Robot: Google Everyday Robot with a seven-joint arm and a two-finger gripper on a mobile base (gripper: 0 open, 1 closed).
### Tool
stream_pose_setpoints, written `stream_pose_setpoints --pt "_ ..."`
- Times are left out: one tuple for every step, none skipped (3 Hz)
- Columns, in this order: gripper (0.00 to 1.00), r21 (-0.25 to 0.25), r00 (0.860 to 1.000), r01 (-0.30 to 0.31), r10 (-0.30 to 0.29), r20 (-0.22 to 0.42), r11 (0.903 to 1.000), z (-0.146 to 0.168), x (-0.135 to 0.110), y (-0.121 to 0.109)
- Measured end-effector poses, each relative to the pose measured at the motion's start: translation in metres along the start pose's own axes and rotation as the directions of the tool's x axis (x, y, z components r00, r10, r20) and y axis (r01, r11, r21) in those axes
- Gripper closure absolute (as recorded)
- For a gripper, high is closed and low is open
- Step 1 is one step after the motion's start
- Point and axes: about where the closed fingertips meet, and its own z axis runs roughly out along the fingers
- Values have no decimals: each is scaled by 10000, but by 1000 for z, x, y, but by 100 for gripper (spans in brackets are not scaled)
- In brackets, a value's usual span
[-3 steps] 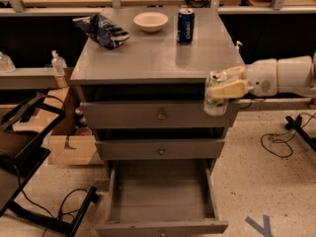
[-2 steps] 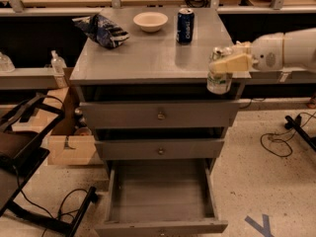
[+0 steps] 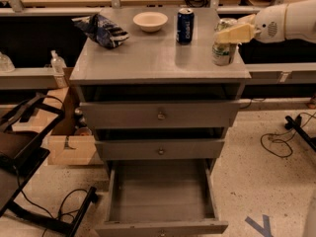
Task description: Pick 7up can from bottom drawer and place on counter
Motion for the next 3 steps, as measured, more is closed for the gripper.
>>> stream_pose_setpoints --pt "100 128 9993 287 -290 255 9995 14 -10 -25" --pt "100 96 9974 498 -503 514 9987 29 -7 -40" --pt "100 7 9968 591 -590 535 9983 50 12 -54"
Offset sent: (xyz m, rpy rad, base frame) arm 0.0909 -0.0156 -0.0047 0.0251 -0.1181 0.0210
